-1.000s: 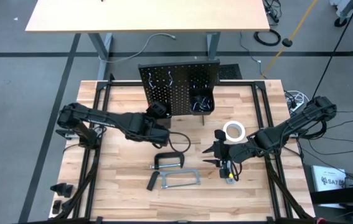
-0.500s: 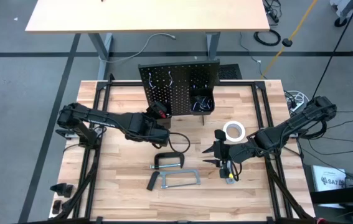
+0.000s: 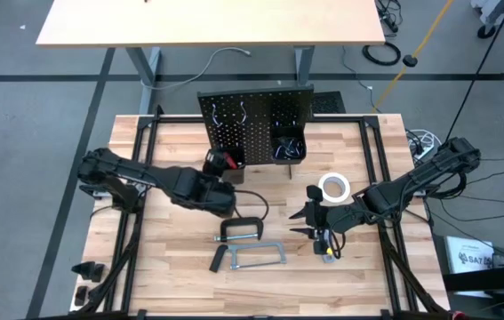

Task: Hang tools onto peg board
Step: Put the spirit level into the left black bin on the peg board

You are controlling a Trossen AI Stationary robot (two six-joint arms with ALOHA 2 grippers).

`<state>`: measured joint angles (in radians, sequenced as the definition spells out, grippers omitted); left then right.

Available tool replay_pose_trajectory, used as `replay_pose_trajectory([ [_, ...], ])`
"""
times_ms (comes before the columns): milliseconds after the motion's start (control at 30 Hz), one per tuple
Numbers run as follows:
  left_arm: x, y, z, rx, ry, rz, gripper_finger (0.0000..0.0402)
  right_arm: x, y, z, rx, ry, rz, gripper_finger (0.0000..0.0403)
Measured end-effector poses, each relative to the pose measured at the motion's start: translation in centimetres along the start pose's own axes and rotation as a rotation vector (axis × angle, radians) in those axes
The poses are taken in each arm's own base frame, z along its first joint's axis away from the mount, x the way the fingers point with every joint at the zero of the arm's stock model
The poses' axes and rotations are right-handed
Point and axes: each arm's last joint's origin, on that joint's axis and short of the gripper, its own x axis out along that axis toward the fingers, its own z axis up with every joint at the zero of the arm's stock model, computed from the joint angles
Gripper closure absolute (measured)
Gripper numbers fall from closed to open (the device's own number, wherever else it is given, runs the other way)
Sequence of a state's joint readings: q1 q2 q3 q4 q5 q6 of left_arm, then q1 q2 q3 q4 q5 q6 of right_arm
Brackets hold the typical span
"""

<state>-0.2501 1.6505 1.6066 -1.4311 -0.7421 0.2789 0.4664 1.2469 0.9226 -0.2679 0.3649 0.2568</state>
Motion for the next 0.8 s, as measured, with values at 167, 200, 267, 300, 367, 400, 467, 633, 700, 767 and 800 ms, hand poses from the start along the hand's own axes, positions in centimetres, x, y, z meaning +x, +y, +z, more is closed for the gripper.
replay_pose_trajectory([
  [167, -2.4, -0.5, -1.0, -0.234, -0.105, -0.091, 0.0288, 0.0, 0.0, 0.0, 0.012, 0.0, 0.001, 0.0259],
  [200, -2.9, -0.6, -1.3, -0.29, -0.133, -0.12, 0.0288, 0.0, 0.0, 0.0, 0.017, 0.001, 0.004, 0.0259],
  [267, -4.1, -0.9, -1.7, -0.371, -0.19, -0.178, 0.0288, 0.1, 0.1, -0.1, 0.034, 0.005, 0.003, 0.0259],
  [300, -4.8, -1.1, -1.8, -0.4, -0.223, -0.2, 0.0288, 0.3, 0.1, -0.1, 0.039, 0.009, 0.002, 0.0259],
  [367, -6.1, -1.8, -2.0, -0.439, -0.295, -0.222, 0.0288, 0.7, 0.2, -0.4, 0.036, 0.025, -0.002, 0.0259],
  [400, -6.7, -2.3, -2.1, -0.444, -0.33, -0.23, 0.0288, 0.9, 0.3, -0.5, 0.033, 0.032, -0.005, 0.0259],
  [467, -7.8, -3.4, -2.1, -0.452, -0.406, -0.245, 0.0288, 1.6, 0.4, -0.8, 0.025, 0.054, -0.011, 0.0259],
  [633, -9.2, -7.1, -2.1, -0.475, -0.534, -0.226, 0.0288, 3.2, 0.8, -1.8, 0.004, 0.11, -0.027, 0.0259],
  [700, -9.2, -8.8, -2.2, -0.494, -0.566, -0.19, 0.0288, 3.8, 1.0, -2.2, 0.013, 0.13, -0.034, 0.0259],
  [767, -9.0, -10.6, -2.1, -0.497, -0.601, -0.149, 0.0288, 4.3, 1.1, -2.5, 0.035, 0.145, -0.041, 0.0259],
  [800, -8.8, -11.5, -2.0, -0.496, -0.62, -0.127, 0.0288, 4.4, 1.1, -2.6, 0.05, 0.152, -0.044, 0.0259],
])
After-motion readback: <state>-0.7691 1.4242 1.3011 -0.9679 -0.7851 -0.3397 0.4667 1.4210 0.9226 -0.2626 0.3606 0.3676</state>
